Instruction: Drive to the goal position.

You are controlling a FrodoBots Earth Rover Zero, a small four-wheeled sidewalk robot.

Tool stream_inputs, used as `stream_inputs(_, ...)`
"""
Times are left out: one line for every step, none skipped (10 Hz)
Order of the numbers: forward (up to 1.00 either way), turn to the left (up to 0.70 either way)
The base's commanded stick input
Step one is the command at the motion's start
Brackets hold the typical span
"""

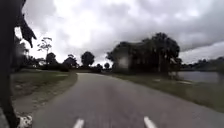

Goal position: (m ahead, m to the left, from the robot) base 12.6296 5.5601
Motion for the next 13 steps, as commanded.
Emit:
stream_inputs(0.70, 0.00)
stream_inputs(0.70, 0.00)
stream_inputs(0.70, 0.00)
stream_inputs(0.70, 0.00)
stream_inputs(0.70, 0.00)
stream_inputs(0.70, 0.00)
stream_inputs(0.70, 0.00)
stream_inputs(0.70, 0.00)
stream_inputs(0.70, 0.00)
stream_inputs(0.70, 0.00)
stream_inputs(0.70, 0.00)
stream_inputs(0.70, 0.00)
stream_inputs(0.70, 0.00)
